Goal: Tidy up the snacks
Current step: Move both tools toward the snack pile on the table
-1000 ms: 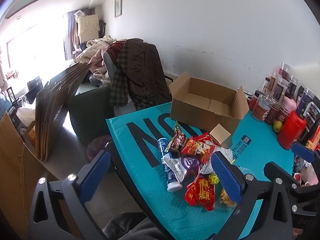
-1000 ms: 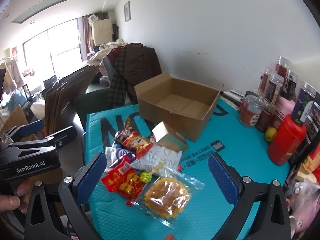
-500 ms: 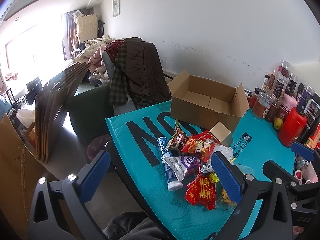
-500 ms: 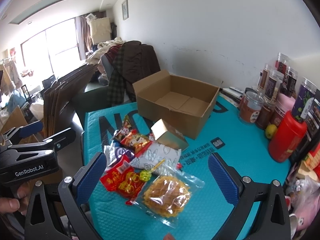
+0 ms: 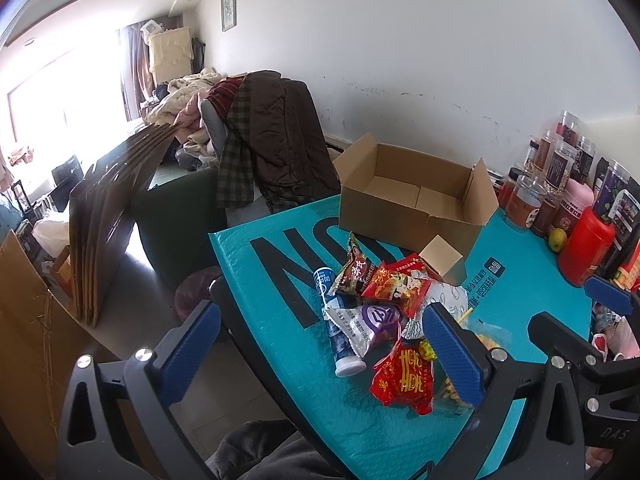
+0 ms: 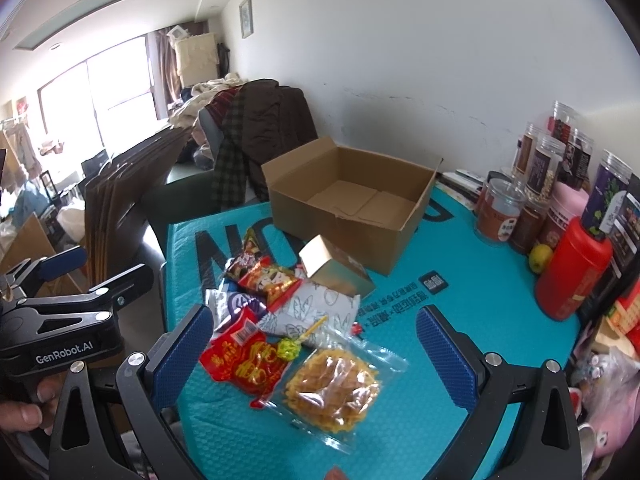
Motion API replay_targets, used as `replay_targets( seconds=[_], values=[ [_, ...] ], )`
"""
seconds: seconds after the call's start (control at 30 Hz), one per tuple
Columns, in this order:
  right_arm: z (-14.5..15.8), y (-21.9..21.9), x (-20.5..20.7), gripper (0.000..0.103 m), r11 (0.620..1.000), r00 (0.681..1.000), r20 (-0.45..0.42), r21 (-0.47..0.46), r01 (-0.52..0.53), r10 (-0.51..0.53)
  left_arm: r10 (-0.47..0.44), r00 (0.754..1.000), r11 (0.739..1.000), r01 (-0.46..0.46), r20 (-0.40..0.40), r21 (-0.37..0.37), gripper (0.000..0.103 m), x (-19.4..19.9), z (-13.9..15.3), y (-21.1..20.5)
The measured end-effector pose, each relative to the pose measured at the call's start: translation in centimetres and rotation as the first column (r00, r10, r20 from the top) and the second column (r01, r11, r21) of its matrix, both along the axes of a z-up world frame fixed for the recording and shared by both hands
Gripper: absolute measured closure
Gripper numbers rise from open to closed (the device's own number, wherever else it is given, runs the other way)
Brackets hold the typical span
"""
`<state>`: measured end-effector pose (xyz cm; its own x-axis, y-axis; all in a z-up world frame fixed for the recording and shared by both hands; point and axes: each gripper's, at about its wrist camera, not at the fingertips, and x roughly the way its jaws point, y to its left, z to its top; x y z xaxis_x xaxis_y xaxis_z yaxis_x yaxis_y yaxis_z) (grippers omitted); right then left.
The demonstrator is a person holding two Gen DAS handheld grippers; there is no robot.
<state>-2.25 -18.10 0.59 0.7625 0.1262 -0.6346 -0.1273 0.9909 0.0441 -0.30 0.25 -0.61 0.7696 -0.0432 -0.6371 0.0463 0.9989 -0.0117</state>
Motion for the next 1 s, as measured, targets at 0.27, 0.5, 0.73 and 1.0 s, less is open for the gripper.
replay_targets(
  seconds=[0.27, 0.5, 0.73, 1.0],
  values=[
    [-0.2, 0.4, 0.1, 0.0, 1.0, 1.0, -0.001, -0.009, 0.005, -0.005, -0.017, 1.0, 1.0, 0.017, -0.013, 0.002, 0.0, 0.3, -0.3, 0.3],
    [-0.6, 0.3, 0.4, 0.0, 0.999, 0.999, -0.015, 0.011, 0.042, -0.042, -0.034, 0.999, 0.999, 0.034, -0.013, 0.002, 0.0, 0.7, -0.3, 0.4],
    [-1.4, 0.4, 0.4, 0.0, 0.996, 0.995, -0.042, 0.016, 0.087, -0.087, -0.067, 0.997, 0.998, 0.067, -0.03, -0.006, 0.0, 1.3, -1.0, 0.7],
    [-2.8, 0.5, 0.0, 0.0, 0.988, 0.986, -0.061, 0.031, 0.154, -0.152, -0.12, 0.992, 0.993, 0.12, -0.025, -0.008, 0.0, 1.6, -1.8, 1.1]
  ],
)
